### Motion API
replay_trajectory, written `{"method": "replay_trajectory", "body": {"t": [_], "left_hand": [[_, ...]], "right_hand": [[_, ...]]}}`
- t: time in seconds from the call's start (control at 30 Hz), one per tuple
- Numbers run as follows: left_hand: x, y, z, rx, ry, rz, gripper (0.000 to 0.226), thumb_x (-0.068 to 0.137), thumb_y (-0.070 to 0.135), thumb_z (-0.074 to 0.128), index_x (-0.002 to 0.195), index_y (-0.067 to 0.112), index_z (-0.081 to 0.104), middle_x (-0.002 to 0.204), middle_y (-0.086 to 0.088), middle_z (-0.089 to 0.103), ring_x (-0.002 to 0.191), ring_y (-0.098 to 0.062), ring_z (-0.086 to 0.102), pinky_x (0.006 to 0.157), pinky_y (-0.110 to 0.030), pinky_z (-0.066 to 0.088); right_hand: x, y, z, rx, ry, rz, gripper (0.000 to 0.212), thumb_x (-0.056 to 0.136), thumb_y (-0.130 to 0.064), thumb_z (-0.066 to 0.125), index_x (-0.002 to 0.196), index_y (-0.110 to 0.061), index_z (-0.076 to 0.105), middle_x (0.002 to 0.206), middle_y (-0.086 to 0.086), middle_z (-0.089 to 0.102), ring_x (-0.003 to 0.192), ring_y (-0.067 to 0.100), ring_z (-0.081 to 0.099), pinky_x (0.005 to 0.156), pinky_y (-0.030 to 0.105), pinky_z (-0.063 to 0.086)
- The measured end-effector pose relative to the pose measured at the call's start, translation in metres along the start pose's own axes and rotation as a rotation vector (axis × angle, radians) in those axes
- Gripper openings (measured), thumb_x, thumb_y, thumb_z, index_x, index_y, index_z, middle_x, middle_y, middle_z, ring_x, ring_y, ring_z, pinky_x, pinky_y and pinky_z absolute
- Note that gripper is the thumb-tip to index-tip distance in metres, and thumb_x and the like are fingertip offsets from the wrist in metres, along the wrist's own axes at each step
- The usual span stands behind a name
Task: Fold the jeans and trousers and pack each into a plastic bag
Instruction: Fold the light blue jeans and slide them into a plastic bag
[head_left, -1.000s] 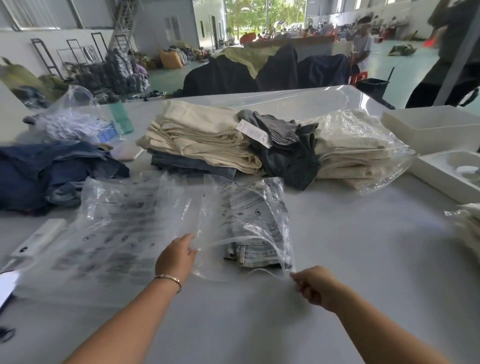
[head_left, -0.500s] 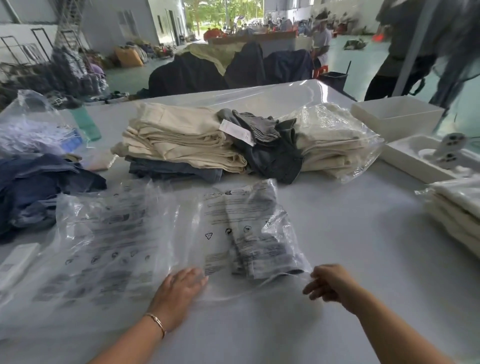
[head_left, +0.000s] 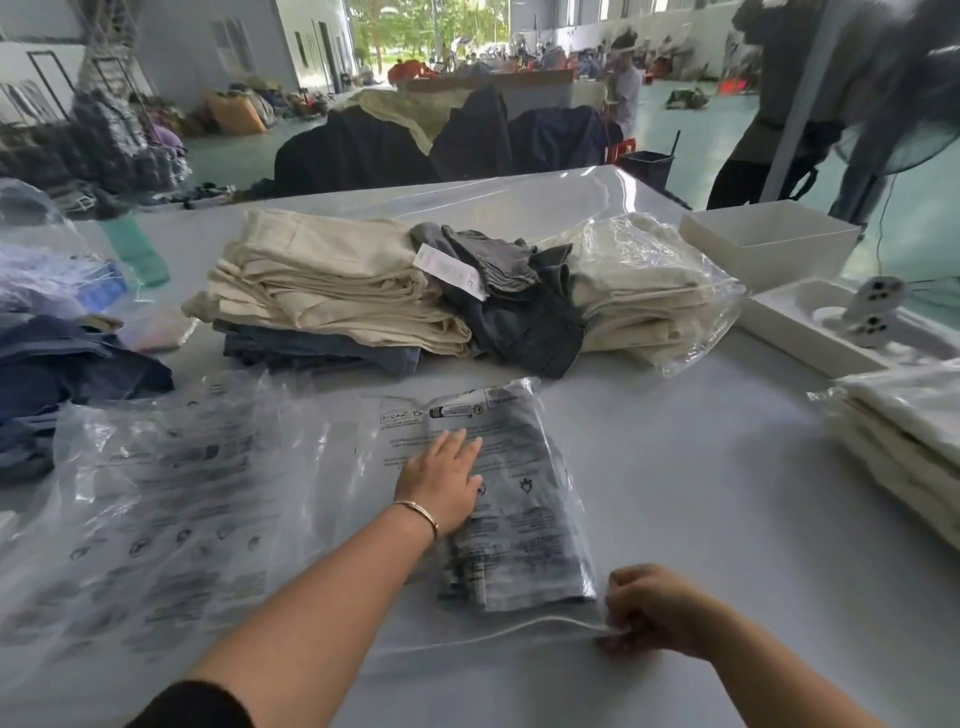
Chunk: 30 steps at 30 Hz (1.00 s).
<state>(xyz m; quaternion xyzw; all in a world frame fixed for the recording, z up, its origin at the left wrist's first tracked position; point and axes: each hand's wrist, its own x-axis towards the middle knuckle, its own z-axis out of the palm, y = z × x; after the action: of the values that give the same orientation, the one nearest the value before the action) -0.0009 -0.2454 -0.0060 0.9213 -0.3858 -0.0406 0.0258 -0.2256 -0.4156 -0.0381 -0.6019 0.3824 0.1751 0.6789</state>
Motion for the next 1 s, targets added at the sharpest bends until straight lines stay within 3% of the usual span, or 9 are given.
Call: {"method": "replay_trajectory", "body": {"t": [0.1, 0.17, 0.27, 0.4, 0.53, 0.63, 0.83, 0.93, 1.0], "left_hand": [[0.037, -0.006, 0.009, 0.052, -0.195, -0.023, 0.062, 0.097, 0.050, 0.035, 0.152, 0.031, 0.012, 0.161, 0.004, 0.007, 0.147, -0.018, 0.009, 0.114, -0.044, 0.024], [0.054, -0.008, 0.017, 0.081, -0.270, -0.039, 0.065, 0.096, 0.055, 0.035, 0.152, 0.032, 0.013, 0.161, 0.003, 0.008, 0.147, -0.021, 0.012, 0.114, -0.047, 0.025], [0.073, -0.005, 0.027, 0.123, -0.219, -0.039, 0.065, 0.095, 0.059, 0.030, 0.151, 0.030, 0.013, 0.160, 0.000, 0.010, 0.146, -0.024, 0.013, 0.114, -0.051, 0.023], [0.094, -0.004, 0.032, 0.174, -0.156, -0.011, 0.067, 0.094, 0.063, 0.025, 0.152, 0.031, 0.012, 0.160, 0.002, 0.009, 0.147, -0.019, 0.010, 0.117, -0.052, 0.014], [0.115, -0.013, 0.035, 0.140, -0.171, -0.041, 0.068, 0.093, 0.065, 0.019, 0.152, 0.032, 0.005, 0.161, 0.005, 0.003, 0.147, -0.017, 0.005, 0.118, -0.051, 0.011], [0.124, -0.020, 0.050, 0.126, -0.150, -0.086, 0.064, 0.095, 0.061, 0.014, 0.152, 0.033, 0.003, 0.161, 0.005, -0.001, 0.148, -0.019, 0.002, 0.118, -0.051, 0.010], [0.138, -0.032, 0.062, 0.007, -0.205, -0.258, 0.061, 0.095, 0.061, 0.012, 0.151, 0.036, 0.006, 0.161, 0.009, 0.000, 0.148, -0.025, -0.001, 0.116, -0.058, 0.004], [0.139, -0.029, 0.044, -0.033, -0.017, -0.257, 0.060, 0.095, 0.060, 0.018, 0.150, 0.040, 0.003, 0.161, 0.005, 0.005, 0.146, -0.031, 0.006, 0.114, -0.055, 0.013], [0.136, -0.010, 0.038, 0.038, 0.150, -0.034, 0.060, 0.095, 0.058, 0.018, 0.150, 0.037, 0.005, 0.160, 0.004, 0.009, 0.146, -0.026, 0.012, 0.116, -0.050, 0.017]], "right_hand": [[0.008, -0.018, -0.009, -0.165, -0.025, 0.004, 0.007, 0.080, 0.005, 0.059, 0.079, -0.002, 0.057, 0.059, 0.014, 0.059, 0.045, 0.024, 0.060, 0.046, 0.033, 0.056], [0.018, -0.034, -0.012, -0.186, 0.023, -0.060, 0.012, 0.081, -0.008, 0.069, 0.082, -0.002, 0.059, 0.053, 0.009, 0.057, 0.041, 0.021, 0.055, 0.044, 0.029, 0.053], [0.039, -0.053, -0.009, -0.117, 0.099, -0.117, 0.025, 0.083, -0.021, 0.072, 0.089, -0.002, 0.058, 0.057, 0.009, 0.054, 0.041, 0.020, 0.053, 0.042, 0.025, 0.048], [0.065, -0.067, 0.000, -0.229, 0.200, -0.215, 0.033, 0.080, -0.031, 0.075, 0.073, -0.007, 0.054, 0.055, 0.005, 0.050, 0.039, 0.015, 0.049, 0.042, 0.022, 0.041], [0.085, -0.077, 0.002, -0.364, 0.223, -0.250, 0.030, 0.075, -0.030, 0.079, 0.071, -0.006, 0.061, 0.057, 0.006, 0.052, 0.047, 0.016, 0.047, 0.048, 0.024, 0.040], [0.094, -0.076, -0.002, -0.434, 0.222, -0.215, 0.030, 0.074, -0.030, 0.080, 0.076, -0.003, 0.066, 0.061, 0.007, 0.057, 0.049, 0.017, 0.051, 0.044, 0.022, 0.043], [0.108, -0.071, -0.004, -0.468, 0.244, -0.224, 0.034, 0.073, -0.035, 0.079, 0.060, -0.014, 0.055, 0.052, 0.002, 0.052, 0.044, 0.016, 0.049, 0.042, 0.020, 0.039], [0.108, -0.072, -0.002, -0.518, 0.282, -0.237, 0.038, 0.074, -0.042, 0.077, 0.059, -0.014, 0.055, 0.051, -0.001, 0.054, 0.043, 0.016, 0.050, 0.043, 0.020, 0.038], [0.105, -0.073, 0.000, -0.609, 0.326, -0.253, 0.039, 0.074, -0.048, 0.074, 0.062, -0.016, 0.056, 0.051, -0.004, 0.055, 0.043, 0.013, 0.051, 0.042, 0.019, 0.036]]}}
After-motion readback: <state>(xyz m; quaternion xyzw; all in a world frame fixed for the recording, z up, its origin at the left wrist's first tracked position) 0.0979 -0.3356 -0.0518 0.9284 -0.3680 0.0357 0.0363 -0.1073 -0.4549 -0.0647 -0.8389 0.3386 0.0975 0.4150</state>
